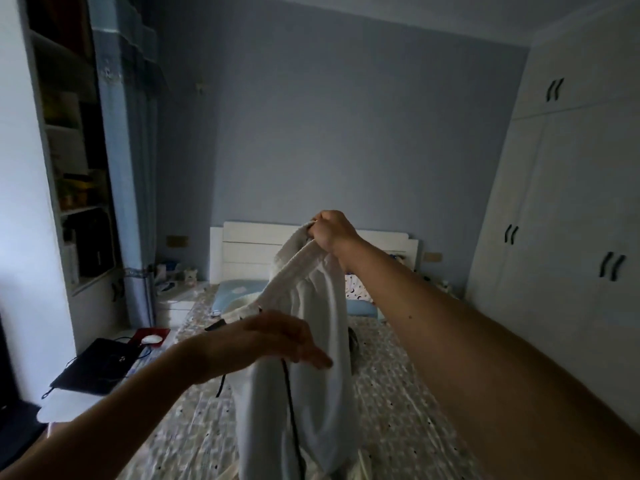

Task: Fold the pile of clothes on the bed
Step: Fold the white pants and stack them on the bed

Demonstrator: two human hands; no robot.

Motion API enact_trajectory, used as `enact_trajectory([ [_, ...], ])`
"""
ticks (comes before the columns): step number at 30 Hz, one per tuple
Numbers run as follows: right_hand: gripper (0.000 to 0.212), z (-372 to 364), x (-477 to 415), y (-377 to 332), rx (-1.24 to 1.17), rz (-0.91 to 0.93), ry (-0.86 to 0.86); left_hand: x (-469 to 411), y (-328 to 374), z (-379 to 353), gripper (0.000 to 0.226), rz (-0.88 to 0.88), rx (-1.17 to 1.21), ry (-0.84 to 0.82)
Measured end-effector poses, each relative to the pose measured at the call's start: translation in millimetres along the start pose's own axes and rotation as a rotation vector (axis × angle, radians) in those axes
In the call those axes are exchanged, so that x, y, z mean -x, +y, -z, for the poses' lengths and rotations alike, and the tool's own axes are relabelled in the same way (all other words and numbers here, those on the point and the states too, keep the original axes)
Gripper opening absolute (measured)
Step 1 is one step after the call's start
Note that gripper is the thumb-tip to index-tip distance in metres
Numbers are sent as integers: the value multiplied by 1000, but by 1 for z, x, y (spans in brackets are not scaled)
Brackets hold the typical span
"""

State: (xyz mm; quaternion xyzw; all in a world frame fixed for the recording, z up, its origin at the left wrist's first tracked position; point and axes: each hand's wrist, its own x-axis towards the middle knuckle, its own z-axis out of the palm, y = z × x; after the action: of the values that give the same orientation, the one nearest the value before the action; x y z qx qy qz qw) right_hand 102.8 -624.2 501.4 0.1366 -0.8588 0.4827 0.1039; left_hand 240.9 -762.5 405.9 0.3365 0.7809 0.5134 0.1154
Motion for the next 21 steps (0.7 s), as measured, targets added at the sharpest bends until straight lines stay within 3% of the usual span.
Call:
enact_trajectory([
  [3, 14, 11, -8, -8, -5, 34, 17, -1, 0, 25, 15, -145, -285, 668],
  [4, 15, 15, -10, -11, -7, 45, 16, 1, -4, 34, 12, -142, -398, 820],
  [5, 15, 18, -11, -13, -10, 55, 15, 3, -11, 42, 22, -107, -463, 862],
  [8, 12, 28, -13, -20, -32, 87, 13, 13, -43, 52, 70, 116, -454, 568],
  [9, 12, 31, -14, -22, -36, 92, 15, 16, -52, 50, 71, 197, -505, 470],
  [12, 13, 43, -19, -23, -19, 102, 9, 25, -71, 48, 43, 353, -697, 280],
  [17, 17, 68, -26, -13, 68, 135, -95, 34, -69, 98, 30, 403, -909, 314],
  [19, 15, 82, -26, -6, 58, 146, -119, 34, -55, 120, 41, 416, -922, 385],
  [21, 11, 97, -22, 0, 14, 178, -200, 32, -37, 138, 69, 436, -1002, 434],
])
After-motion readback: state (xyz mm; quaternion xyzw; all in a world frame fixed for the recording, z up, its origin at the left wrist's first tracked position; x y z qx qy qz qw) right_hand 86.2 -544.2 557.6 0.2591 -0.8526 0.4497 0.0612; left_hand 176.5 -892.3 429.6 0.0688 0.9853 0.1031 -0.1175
